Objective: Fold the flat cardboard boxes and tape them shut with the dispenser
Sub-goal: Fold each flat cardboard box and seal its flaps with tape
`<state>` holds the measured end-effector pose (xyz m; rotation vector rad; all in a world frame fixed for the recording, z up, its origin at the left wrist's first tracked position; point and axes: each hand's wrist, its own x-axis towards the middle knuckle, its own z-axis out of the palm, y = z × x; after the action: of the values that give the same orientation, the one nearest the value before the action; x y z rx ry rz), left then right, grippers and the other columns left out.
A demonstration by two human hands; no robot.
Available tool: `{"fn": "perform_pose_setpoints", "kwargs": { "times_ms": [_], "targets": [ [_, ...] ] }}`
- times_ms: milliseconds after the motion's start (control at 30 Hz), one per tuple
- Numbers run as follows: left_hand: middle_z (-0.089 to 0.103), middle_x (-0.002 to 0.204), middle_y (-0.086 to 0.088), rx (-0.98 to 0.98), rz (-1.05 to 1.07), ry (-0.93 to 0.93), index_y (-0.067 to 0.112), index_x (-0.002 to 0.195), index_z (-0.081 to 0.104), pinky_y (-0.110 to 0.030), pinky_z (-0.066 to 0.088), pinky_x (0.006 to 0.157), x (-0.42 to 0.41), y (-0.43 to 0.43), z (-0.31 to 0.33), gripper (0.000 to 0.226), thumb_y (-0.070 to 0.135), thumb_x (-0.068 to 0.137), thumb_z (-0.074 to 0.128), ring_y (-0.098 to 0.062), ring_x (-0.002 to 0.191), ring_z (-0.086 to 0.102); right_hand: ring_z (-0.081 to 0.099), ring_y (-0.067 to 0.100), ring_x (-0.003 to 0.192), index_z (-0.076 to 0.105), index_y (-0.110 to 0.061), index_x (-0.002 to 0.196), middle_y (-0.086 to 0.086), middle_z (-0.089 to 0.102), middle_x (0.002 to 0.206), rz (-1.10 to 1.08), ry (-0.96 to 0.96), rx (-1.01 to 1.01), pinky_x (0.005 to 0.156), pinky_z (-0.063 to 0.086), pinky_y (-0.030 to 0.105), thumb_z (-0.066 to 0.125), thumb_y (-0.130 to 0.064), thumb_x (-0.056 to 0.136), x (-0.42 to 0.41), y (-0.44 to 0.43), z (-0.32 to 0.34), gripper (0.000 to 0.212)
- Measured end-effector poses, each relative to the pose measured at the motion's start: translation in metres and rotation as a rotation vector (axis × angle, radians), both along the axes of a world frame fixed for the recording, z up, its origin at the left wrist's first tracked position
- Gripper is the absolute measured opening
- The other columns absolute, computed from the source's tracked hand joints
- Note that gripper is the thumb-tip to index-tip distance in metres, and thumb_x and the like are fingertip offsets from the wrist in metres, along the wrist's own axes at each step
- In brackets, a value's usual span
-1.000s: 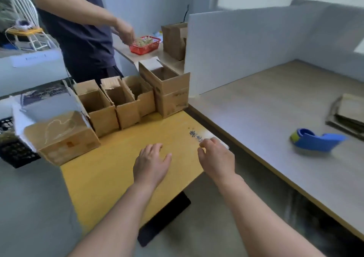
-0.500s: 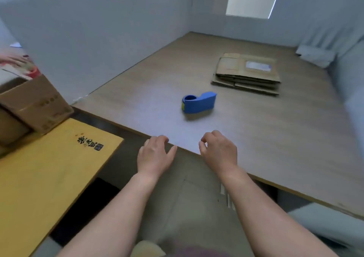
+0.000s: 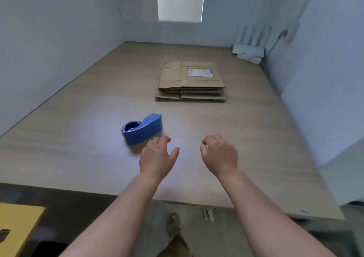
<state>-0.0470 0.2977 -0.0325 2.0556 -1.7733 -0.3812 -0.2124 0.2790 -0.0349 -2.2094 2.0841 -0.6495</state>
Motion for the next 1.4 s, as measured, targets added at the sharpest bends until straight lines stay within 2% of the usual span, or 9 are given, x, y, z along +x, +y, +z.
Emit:
{"fn": "perform_pose_setpoints", "kwargs": {
  "times_ms": [233, 400, 567, 700, 900, 1100, 1233, 1333, 1400],
  "targets": [
    [0.049, 0.137, -0.003, 0.011, -0.059, 0.049, 0.017, 0.139, 0.043, -0.033, 0.034, 0.103, 0.007, -0.118, 0.018, 0.051, 0.041, 0.095, 0.051, -0.021, 0.127, 0.042, 0.06, 0.034, 0.093, 0.065, -0.009, 0.101, 0.01, 0.062, 0.105, -0.004, 0.05, 0.083, 0.071, 0.037, 0.033, 0.049, -0.019, 0.093, -0.005, -0.101, 0.012, 0.021],
    [0.037, 0.148, -0.003, 0.037, -0.104, 0.035, 0.019, 0.148, 0.028, -0.036, 0.036, 0.105, 0.022, -0.205, 0.024, 0.061, 0.043, 0.096, 0.049, -0.023, 0.133, 0.037, 0.055, 0.03, 0.106, 0.059, -0.013, 0.119, 0.007, 0.058, 0.12, -0.059, 0.07, 0.15, 0.082, 0.039, 0.032, 0.044, -0.021, 0.096, -0.008, -0.176, 0.013, 0.029],
    [0.034, 0.15, -0.006, 0.061, -0.112, -0.018, 0.017, 0.15, 0.022, -0.038, 0.034, 0.106, 0.031, -0.288, 0.013, 0.068, 0.044, 0.095, 0.051, -0.027, 0.133, 0.036, 0.046, 0.025, 0.117, 0.043, -0.015, 0.134, 0.007, 0.046, 0.129, -0.126, 0.151, 0.259, 0.086, 0.038, 0.031, 0.042, -0.026, 0.096, -0.018, -0.247, 0.001, 0.04],
    [0.026, 0.154, -0.006, 0.092, -0.089, -0.03, 0.018, 0.151, 0.017, -0.039, 0.029, 0.109, 0.034, -0.341, -0.005, 0.075, 0.046, 0.093, 0.054, -0.028, 0.137, 0.029, 0.034, 0.024, 0.129, 0.024, -0.015, 0.147, 0.007, 0.034, 0.141, -0.202, 0.069, 0.348, 0.097, 0.037, 0.033, 0.048, -0.036, 0.095, -0.034, -0.295, -0.014, 0.061],
    [0.007, 0.16, -0.013, 0.218, -0.017, -0.102, 0.02, 0.153, 0.01, -0.044, 0.016, 0.118, 0.043, -0.395, -0.041, 0.097, 0.063, 0.081, 0.059, -0.028, 0.147, 0.007, 0.011, 0.032, 0.144, -0.001, -0.014, 0.152, 0.013, 0.004, 0.159, -0.309, 0.011, 0.459, 0.115, 0.02, 0.04, 0.054, -0.047, 0.091, -0.049, -0.358, -0.034, 0.089],
    [0.022, 0.153, -0.014, 0.263, 0.006, -0.115, 0.018, 0.151, 0.013, -0.043, 0.023, 0.115, 0.032, -0.401, -0.054, 0.104, 0.064, 0.074, 0.066, -0.033, 0.142, 0.016, 0.028, 0.032, 0.135, 0.014, -0.012, 0.15, 0.013, 0.031, 0.148, -0.327, 0.038, 0.413, 0.111, 0.024, 0.04, 0.057, -0.053, 0.085, -0.051, -0.369, -0.044, 0.088],
    [0.025, 0.151, -0.01, 0.241, 0.029, -0.08, 0.02, 0.148, 0.023, -0.044, 0.031, 0.108, 0.027, -0.376, -0.041, 0.096, 0.065, 0.074, 0.065, -0.035, 0.134, 0.026, 0.038, 0.03, 0.125, 0.023, -0.014, 0.145, 0.013, 0.034, 0.136, -0.384, -0.13, 0.354, 0.105, 0.033, 0.036, 0.065, -0.055, 0.079, -0.05, -0.34, -0.036, 0.089],
    [0.036, 0.145, -0.005, 0.167, -0.006, -0.011, 0.024, 0.142, 0.033, -0.044, 0.037, 0.102, 0.023, -0.343, -0.025, 0.073, 0.06, 0.083, 0.056, -0.032, 0.129, 0.032, 0.044, 0.027, 0.12, 0.029, -0.015, 0.141, 0.01, 0.032, 0.134, -0.414, -0.353, 0.275, 0.097, 0.04, 0.034, 0.07, -0.036, 0.08, -0.051, -0.312, -0.023, 0.076],
    [0.046, 0.137, -0.006, 0.085, -0.005, 0.068, 0.024, 0.14, 0.038, -0.043, 0.04, 0.093, 0.019, -0.322, -0.014, 0.055, 0.045, 0.09, 0.051, -0.031, 0.121, 0.038, 0.044, 0.026, 0.118, 0.035, -0.014, 0.137, 0.011, 0.036, 0.134, -0.395, -0.469, 0.148, 0.092, 0.039, 0.032, 0.064, -0.014, 0.083, -0.052, -0.297, -0.011, 0.061]
  ]
}}
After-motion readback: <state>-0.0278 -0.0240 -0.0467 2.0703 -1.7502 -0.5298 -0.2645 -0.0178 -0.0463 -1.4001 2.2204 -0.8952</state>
